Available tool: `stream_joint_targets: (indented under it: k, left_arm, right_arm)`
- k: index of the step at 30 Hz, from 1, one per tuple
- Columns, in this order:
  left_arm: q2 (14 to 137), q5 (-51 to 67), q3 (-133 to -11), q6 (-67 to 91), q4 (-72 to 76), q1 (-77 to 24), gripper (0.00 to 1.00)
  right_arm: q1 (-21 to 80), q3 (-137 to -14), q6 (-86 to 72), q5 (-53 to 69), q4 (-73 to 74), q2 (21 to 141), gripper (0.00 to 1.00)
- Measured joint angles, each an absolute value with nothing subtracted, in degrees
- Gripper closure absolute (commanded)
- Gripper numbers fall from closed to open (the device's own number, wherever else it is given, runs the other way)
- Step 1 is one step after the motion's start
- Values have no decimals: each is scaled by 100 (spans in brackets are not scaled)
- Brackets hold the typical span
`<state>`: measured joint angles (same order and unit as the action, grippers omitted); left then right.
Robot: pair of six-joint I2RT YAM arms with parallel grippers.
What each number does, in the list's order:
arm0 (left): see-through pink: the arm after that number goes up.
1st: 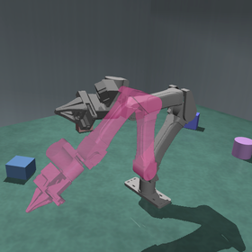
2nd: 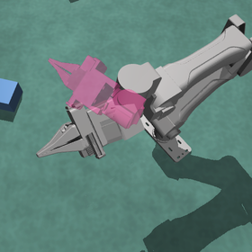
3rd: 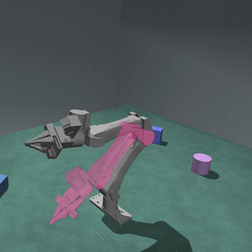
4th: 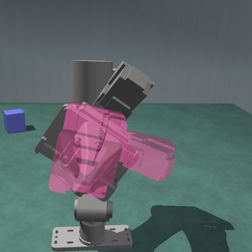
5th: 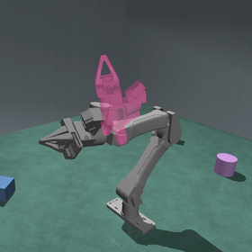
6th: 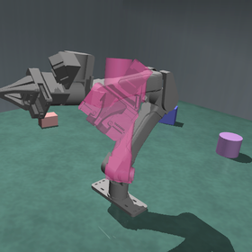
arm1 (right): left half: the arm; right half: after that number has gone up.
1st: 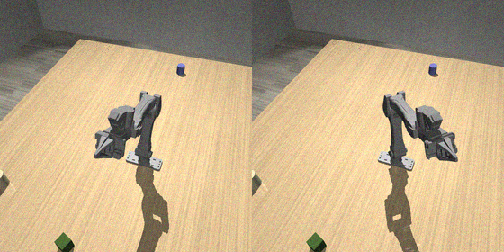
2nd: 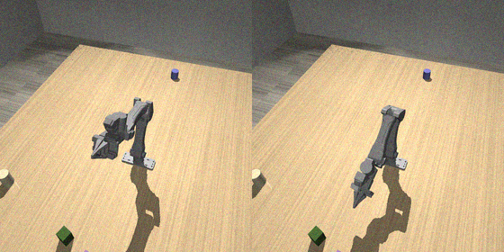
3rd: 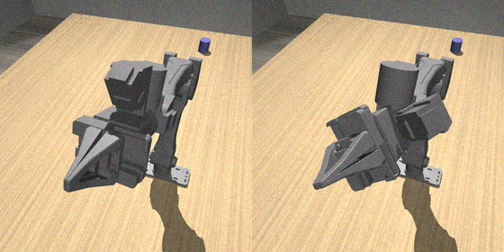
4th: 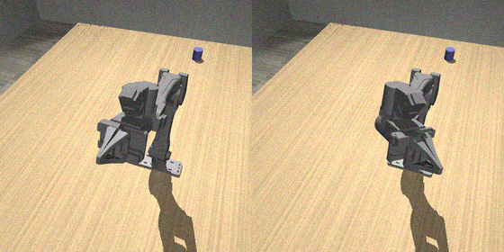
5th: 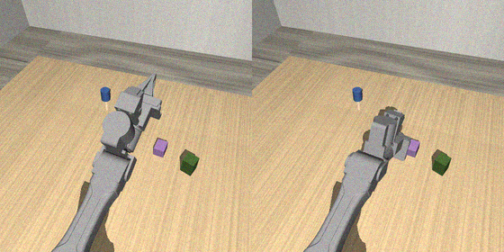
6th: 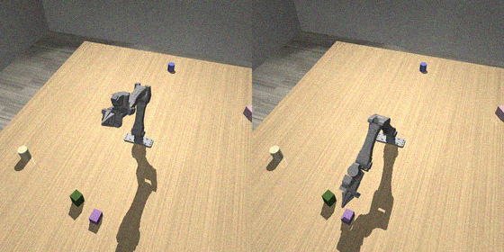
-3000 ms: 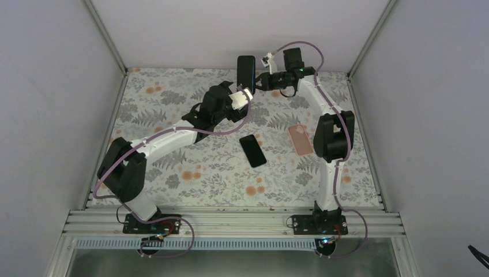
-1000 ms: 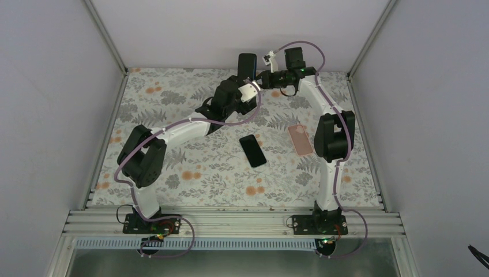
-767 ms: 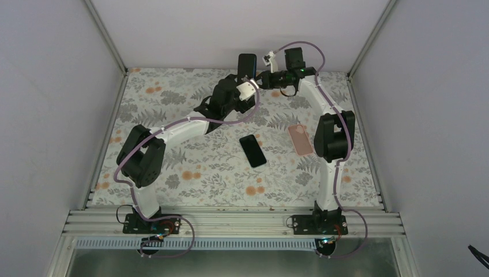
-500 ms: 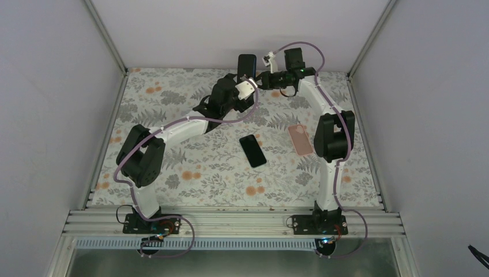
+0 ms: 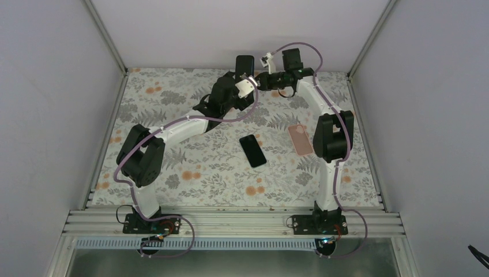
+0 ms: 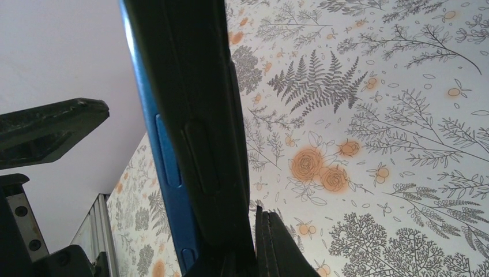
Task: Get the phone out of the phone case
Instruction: Remove the phone case from the phone.
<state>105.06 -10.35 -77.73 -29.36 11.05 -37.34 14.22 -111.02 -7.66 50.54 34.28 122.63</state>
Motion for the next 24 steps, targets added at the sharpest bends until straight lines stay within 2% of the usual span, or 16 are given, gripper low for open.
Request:
stream_joint_targets:
  k: [13,18,24]
  left_arm:
    - [10571,-1214,-7854,-2934,1107,-3745,4]
    - [10621,-1411,-7867,-2941,1151,-3791,13]
    - [10857,-1994,-7940,-3157,1420,-3986,20]
  right_arm:
    - [1431,-11074,-827,5048,3308,12258,97]
    - [1431,-11074,-864,5030,3236,12252,97]
    - [1422,-10916,-963,4984,2982,12182,97]
